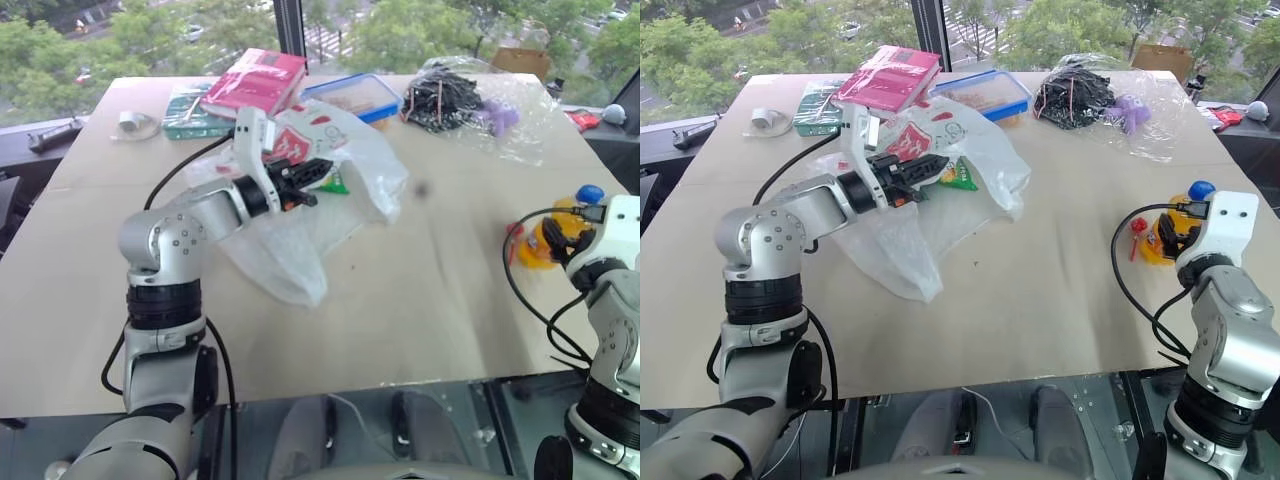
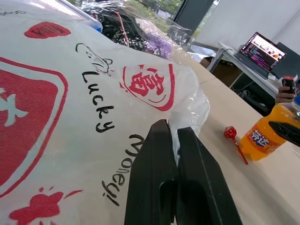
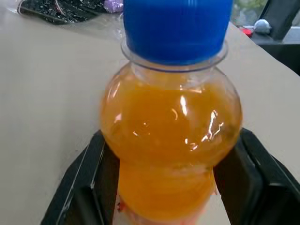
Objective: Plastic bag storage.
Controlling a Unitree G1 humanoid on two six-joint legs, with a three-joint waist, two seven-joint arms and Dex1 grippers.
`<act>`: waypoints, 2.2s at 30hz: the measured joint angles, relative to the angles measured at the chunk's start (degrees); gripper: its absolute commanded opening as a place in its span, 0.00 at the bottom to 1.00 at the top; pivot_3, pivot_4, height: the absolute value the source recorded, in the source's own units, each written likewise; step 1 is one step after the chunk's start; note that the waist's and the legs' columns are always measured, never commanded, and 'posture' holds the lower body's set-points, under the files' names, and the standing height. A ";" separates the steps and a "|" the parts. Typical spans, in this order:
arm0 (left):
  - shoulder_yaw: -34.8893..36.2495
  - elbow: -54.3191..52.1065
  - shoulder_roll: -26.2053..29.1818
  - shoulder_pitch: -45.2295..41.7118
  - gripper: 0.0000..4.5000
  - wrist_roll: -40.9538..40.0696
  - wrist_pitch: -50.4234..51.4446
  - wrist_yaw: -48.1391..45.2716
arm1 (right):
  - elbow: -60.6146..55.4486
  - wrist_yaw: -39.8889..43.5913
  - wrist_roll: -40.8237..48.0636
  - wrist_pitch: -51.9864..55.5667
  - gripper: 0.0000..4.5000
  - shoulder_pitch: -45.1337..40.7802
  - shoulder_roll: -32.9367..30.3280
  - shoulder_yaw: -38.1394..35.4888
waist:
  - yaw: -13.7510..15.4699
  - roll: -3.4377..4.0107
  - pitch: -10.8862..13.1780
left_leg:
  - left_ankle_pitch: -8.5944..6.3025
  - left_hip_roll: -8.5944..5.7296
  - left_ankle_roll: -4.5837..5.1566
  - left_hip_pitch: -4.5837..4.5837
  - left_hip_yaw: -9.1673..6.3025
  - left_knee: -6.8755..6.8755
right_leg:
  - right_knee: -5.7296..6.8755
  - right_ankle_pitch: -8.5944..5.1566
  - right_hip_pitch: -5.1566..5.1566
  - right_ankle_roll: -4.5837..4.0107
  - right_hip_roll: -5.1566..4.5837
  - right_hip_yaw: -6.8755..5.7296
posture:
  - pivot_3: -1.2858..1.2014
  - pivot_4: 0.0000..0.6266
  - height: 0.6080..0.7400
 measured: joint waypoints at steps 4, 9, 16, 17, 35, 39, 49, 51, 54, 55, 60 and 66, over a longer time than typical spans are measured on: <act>0.12 0.00 0.76 -0.92 0.00 -0.01 0.03 -0.01 | -0.58 2.15 2.99 -0.99 0.51 1.24 -1.94 1.67 | -0.13 0.05 0.03 | 0.00 0.01 0.00 0.00 0.01 0.00 | 0.01 0.00 -0.02 0.00 0.01 0.00 | 0.52 0.24 1.00; 0.21 0.00 1.04 -1.59 0.00 -0.13 0.41 0.03 | -10.30 6.29 16.05 4.48 0.51 -3.55 3.10 7.64 | -1.47 0.21 0.12 | 0.00 0.15 0.00 0.04 0.04 -0.01 | 0.13 0.00 -0.11 -0.01 0.20 0.12 | 0.52 0.24 1.00; 0.59 0.00 1.31 -4.04 0.00 -0.99 1.46 -0.30 | -4.22 5.81 25.33 5.76 0.51 -13.68 15.78 24.50 | -0.89 0.16 0.10 | -0.01 0.08 0.02 0.01 0.01 0.02 | 0.10 0.00 -0.07 0.00 -0.02 0.06 | 0.52 0.24 1.00; 1.00 0.01 1.49 -4.15 0.00 -1.20 1.60 -0.32 | 1.45 5.87 24.89 4.93 0.51 -15.00 16.36 26.69 | -0.76 0.15 0.10 | -0.03 0.04 0.05 0.00 0.04 0.04 | 0.05 0.01 -0.06 0.00 -0.04 0.08 | 0.52 0.24 1.00; 4.35 -10.24 3.62 0.43 0.00 -9.32 9.00 1.26 | 77.89 6.33 23.23 -22.73 0.62 -51.38 23.01 16.00 | -2.03 0.18 0.16 | -0.03 0.05 0.01 -0.10 0.04 -0.13 | -0.04 0.02 -0.18 -0.01 0.01 0.05 | 0.52 0.24 1.00; 4.30 -10.41 2.07 0.63 0.00 -9.21 8.75 2.90 | 91.34 6.30 22.95 -32.37 0.92 -57.63 23.60 13.53 | -1.89 0.18 0.16 | 0.02 0.07 -0.08 -0.09 0.01 -0.46 | -0.23 0.02 -0.22 -0.02 0.01 0.02 | 0.52 0.24 1.00; 4.43 -3.49 -1.53 -2.83 0.00 -7.69 3.69 6.27 | 63.07 14.08 15.95 -27.55 0.99 -46.50 19.85 28.60 | -1.35 0.17 0.13 | 0.05 0.07 -0.12 -0.21 -0.08 -0.76 | -0.32 0.02 -0.27 -0.02 -0.07 -0.10 | 0.52 0.24 1.00; 5.05 -1.38 -1.30 -3.26 0.00 -5.84 1.72 7.09 | 46.06 14.60 19.27 -17.33 0.99 -38.23 15.34 30.41 | -1.09 0.17 0.13 | 0.04 0.04 -0.11 -0.32 -0.09 -0.67 | -0.31 0.03 -0.30 -0.01 -0.12 -0.13 | 0.52 0.24 1.00; 5.07 1.08 -1.50 -3.06 0.00 -3.44 -0.29 7.57 | 26.65 12.97 24.85 -4.69 0.99 -31.17 8.61 28.39 | -0.57 0.17 0.13 | 0.05 0.02 -0.11 -0.40 -0.08 -0.53 | -0.29 0.03 -0.40 0.00 -0.12 -0.16 | 0.52 0.24 1.00; 4.81 1.42 -1.93 -3.05 0.00 -3.18 -0.64 7.53 | 22.22 11.99 26.16 -2.32 0.99 -30.55 7.75 27.30 | -0.59 0.17 0.13 | 0.06 0.03 -0.13 -0.35 -0.03 -0.51 | -0.28 0.03 -0.43 -0.01 -0.10 -0.12 | 0.52 0.24 1.00; 2.44 2.63 -3.13 -3.22 0.00 -1.71 -1.95 6.24 | 1.05 5.18 30.64 7.18 0.99 -24.59 3.41 24.13 | -0.34 0.17 0.12 | 0.17 0.05 -0.30 -0.09 -0.02 -0.57 | -0.08 0.01 -0.32 -0.04 0.09 -0.07 | 0.52 0.24 1.00; 2.35 3.48 -2.88 -3.37 0.00 -0.40 -3.11 5.09 | -10.21 -6.40 24.63 17.44 0.99 -12.90 -7.90 16.86 | 0.31 0.06 0.05 | 0.07 -0.02 -0.09 -0.09 -0.03 -0.42 | -0.20 0.02 -0.13 -0.03 -0.04 -0.07 | 0.52 0.24 1.00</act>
